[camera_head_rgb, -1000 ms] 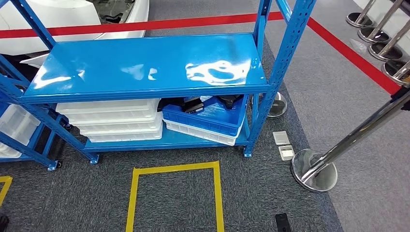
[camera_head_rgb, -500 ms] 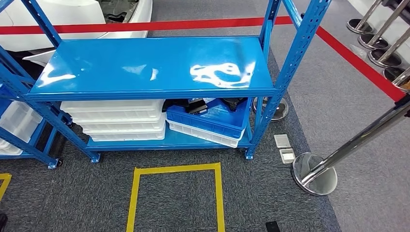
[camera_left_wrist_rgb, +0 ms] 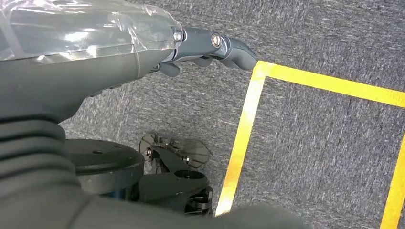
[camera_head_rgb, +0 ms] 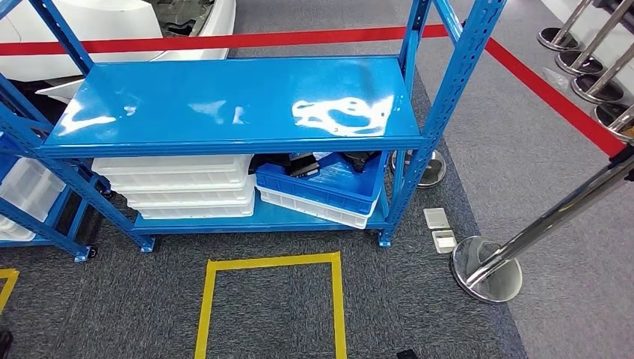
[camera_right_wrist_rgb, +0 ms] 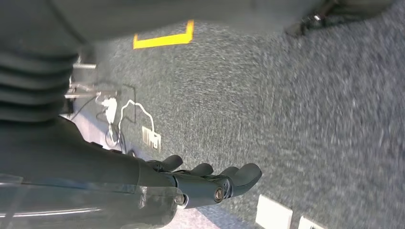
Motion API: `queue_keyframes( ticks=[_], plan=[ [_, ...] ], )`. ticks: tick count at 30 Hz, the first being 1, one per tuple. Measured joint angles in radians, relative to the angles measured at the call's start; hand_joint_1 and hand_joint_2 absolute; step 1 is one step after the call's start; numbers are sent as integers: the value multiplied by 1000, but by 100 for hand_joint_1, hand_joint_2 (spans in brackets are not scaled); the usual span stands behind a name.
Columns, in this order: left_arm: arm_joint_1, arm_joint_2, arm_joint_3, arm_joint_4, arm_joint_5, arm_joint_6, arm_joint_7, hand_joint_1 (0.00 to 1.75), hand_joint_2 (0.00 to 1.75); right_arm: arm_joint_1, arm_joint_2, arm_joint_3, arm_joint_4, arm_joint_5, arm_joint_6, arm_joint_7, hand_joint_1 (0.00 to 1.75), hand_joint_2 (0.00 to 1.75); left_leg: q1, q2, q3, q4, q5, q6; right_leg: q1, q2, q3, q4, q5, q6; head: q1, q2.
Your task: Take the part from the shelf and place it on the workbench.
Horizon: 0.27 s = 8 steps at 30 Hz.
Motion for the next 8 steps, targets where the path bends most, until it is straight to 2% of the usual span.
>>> queue_keyframes(
  ticks=[8],
  plan=[
    [-5,0,0,0,-1,-16,21,0,175,1,13,-1,8,67,22,-41,0,175,1,0,0,0,0,-1,1,0,0,0,0,0,0,0]
  ],
)
